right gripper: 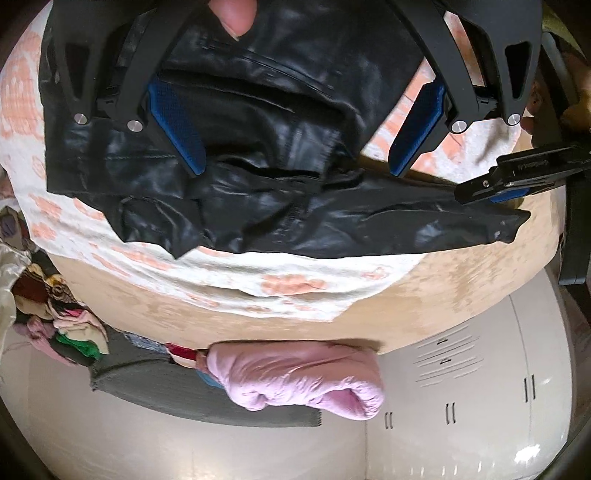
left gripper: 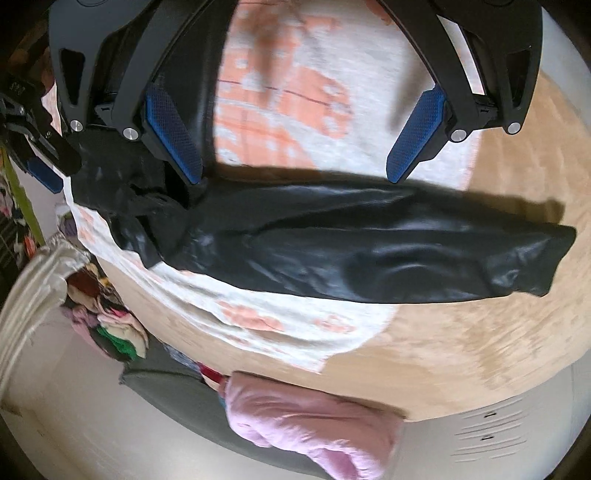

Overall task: Fold large clothes
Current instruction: 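Move the left tool to the other sleeve cuff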

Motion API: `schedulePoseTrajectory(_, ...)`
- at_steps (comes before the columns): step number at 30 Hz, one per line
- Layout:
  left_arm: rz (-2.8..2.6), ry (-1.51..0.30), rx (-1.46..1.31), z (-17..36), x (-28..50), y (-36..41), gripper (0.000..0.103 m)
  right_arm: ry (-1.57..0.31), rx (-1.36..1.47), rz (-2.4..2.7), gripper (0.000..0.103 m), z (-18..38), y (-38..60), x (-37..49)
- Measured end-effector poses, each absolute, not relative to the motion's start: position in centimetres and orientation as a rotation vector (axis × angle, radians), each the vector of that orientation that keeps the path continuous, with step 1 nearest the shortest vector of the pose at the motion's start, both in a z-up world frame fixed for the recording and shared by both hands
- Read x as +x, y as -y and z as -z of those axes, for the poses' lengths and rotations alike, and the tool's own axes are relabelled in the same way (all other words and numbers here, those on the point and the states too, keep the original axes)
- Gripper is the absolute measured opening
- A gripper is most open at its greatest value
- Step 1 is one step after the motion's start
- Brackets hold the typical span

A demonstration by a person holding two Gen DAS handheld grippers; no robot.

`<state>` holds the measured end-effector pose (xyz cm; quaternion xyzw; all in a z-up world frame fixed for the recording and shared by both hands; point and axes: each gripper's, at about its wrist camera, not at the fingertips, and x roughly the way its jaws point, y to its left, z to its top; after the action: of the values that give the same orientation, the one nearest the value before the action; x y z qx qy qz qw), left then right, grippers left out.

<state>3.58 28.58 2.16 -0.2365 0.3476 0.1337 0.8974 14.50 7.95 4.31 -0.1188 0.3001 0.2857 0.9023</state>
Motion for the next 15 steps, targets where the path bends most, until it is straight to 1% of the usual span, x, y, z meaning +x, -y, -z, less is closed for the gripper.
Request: schedulePoseTrajectory(15, -0.462, -0.687, -0.674, 0.4, 0.2, -37.8, 0.093, -0.651, -0.309, -0.648, 0.099, -2.8, -14.4, 14.5)
